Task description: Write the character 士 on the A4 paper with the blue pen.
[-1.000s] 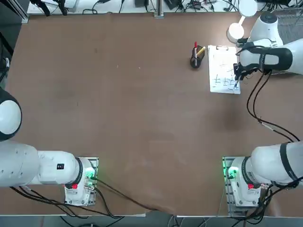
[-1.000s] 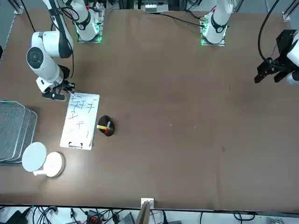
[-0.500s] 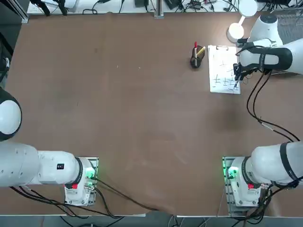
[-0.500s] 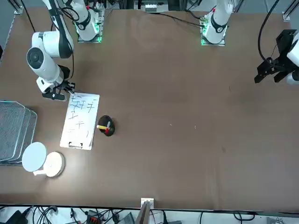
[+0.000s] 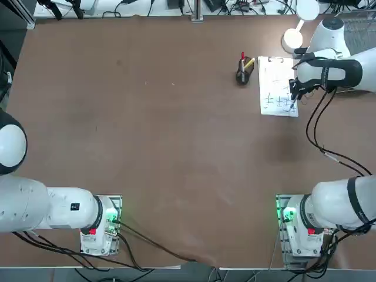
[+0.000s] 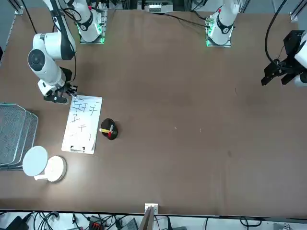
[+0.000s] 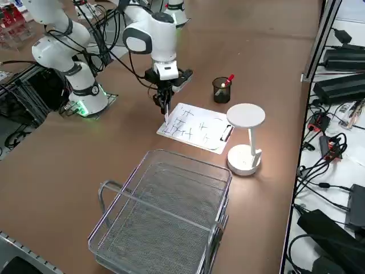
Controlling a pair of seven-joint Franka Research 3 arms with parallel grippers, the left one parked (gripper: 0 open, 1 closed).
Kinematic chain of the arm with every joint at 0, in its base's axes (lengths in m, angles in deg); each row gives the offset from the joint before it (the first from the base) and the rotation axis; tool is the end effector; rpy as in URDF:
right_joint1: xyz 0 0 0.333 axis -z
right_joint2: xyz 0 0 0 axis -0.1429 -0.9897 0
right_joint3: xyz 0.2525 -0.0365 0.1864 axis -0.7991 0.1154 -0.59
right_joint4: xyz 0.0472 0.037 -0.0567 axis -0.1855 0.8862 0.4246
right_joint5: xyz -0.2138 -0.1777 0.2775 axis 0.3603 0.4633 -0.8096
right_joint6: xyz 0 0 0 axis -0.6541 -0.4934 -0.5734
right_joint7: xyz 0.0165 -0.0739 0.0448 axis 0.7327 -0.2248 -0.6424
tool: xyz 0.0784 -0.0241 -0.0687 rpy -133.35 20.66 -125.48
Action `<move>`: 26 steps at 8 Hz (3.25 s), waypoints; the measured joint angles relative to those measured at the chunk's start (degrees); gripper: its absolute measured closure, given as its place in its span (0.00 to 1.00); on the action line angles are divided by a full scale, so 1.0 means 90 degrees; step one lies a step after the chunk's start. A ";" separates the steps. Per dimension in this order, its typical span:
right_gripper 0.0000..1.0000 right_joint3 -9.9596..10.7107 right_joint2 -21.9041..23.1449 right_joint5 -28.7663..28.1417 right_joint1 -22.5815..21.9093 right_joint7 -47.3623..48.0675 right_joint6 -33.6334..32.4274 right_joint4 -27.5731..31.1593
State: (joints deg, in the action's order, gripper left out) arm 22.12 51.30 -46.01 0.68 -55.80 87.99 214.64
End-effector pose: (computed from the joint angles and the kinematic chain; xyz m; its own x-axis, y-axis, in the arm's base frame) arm 0.4775 0.0040 0.2818 0.9921 -0.0921 -0.0856 -0.0812 -0.9890 0.1239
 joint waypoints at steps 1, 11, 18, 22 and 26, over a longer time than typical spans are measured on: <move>0.79 0.0000 -0.0005 0.0000 0.0000 0.0000 0.0007 0.0000; 0.79 0.0019 -0.0039 0.0000 0.0000 0.0000 0.0131 -0.0001; 0.79 0.0022 -0.0050 -0.0005 0.0000 0.0085 0.0152 -0.0008; 0.79 0.0022 -0.0054 -0.0006 0.0000 0.0161 0.0157 -0.0010; 0.79 0.0023 -0.0060 -0.0056 0.0001 0.0191 0.0169 -0.0023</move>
State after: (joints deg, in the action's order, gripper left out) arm 22.33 50.76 -46.52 0.68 -54.08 89.51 214.43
